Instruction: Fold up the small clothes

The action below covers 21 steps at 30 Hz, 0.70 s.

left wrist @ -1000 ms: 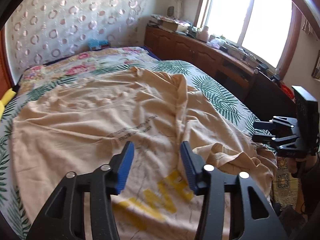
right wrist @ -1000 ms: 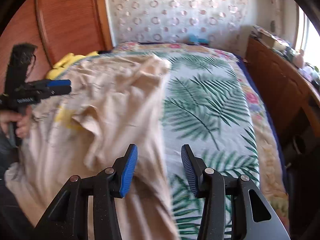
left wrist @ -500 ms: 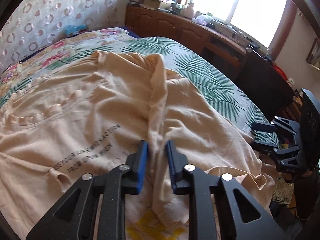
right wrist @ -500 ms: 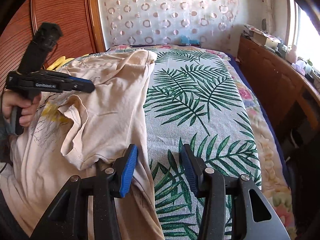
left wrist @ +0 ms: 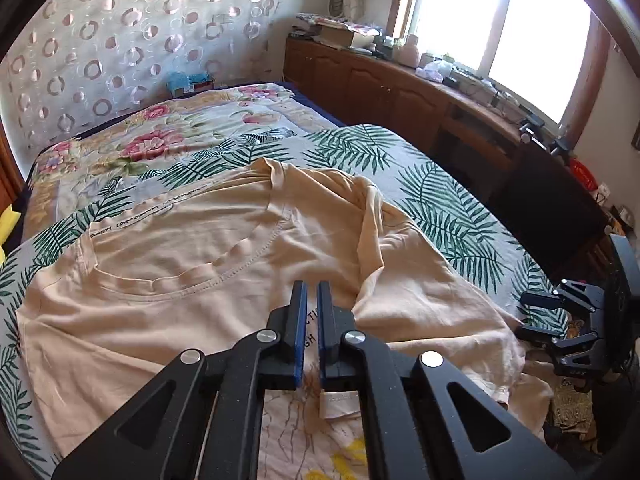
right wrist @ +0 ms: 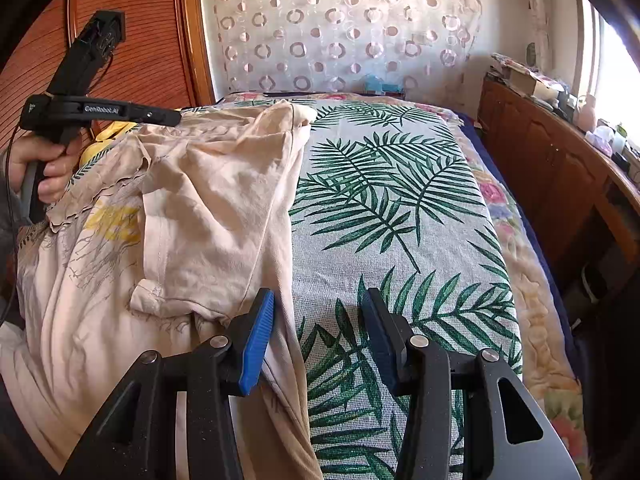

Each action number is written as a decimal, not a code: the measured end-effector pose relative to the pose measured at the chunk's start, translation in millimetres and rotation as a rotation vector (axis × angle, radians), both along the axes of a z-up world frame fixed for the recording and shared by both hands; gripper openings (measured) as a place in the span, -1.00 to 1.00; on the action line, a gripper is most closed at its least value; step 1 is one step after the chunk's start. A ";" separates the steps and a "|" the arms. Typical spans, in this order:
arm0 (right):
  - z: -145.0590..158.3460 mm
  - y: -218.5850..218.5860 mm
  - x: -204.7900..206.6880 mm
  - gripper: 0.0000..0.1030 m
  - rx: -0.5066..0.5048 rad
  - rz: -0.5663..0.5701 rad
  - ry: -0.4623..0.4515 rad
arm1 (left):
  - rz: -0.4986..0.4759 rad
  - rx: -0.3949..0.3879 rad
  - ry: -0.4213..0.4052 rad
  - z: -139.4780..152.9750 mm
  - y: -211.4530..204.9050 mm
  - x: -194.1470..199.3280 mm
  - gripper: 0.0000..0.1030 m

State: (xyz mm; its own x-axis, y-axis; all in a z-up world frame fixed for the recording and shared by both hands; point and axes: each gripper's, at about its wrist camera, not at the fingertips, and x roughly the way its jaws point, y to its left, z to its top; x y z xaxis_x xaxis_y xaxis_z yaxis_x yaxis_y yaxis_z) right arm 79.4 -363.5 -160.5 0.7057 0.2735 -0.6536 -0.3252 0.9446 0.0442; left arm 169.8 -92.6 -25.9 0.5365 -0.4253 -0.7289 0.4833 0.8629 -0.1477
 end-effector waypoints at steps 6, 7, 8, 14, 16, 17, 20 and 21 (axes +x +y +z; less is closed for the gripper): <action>7.9 2.0 12.5 -0.08 -0.008 0.007 0.018 | 0.028 -0.036 -0.056 9.8 26.8 -11.4 -0.12; 11.7 3.0 14.8 -0.08 -0.013 0.008 0.011 | 0.040 -0.041 -0.064 11.2 33.8 -12.2 0.05; 16.9 4.3 19.8 -0.08 -0.013 0.013 0.003 | 0.051 -0.041 -0.068 12.6 38.8 -10.7 0.18; 36.5 17.3 74.0 -0.07 0.033 0.070 0.007 | 0.126 -0.048 -0.084 13.1 79.9 -2.2 0.69; 38.4 25.3 99.0 -0.07 0.048 0.098 0.024 | 0.164 -0.033 -0.092 9.5 96.2 1.4 0.69; 38.5 30.1 112.1 -0.07 0.046 0.103 0.035 | 0.187 -0.026 -0.089 6.7 104.8 3.9 0.69; 34.6 43.0 144.7 -0.07 0.037 0.120 0.062 | 0.248 -0.021 -0.068 -3.9 132.3 12.5 0.69; 33.1 48.6 154.8 -0.07 0.032 0.130 0.072 | 0.269 -0.014 -0.060 -8.3 140.8 16.0 0.69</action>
State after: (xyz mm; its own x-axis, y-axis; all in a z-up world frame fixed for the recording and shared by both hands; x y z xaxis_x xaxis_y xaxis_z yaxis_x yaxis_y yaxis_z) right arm 234.2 -315.0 -127.4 0.6151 0.3808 -0.6904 -0.4393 0.8927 0.1010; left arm 185.8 48.2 -34.1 0.6736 -0.2719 -0.6873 0.2457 0.9594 -0.1387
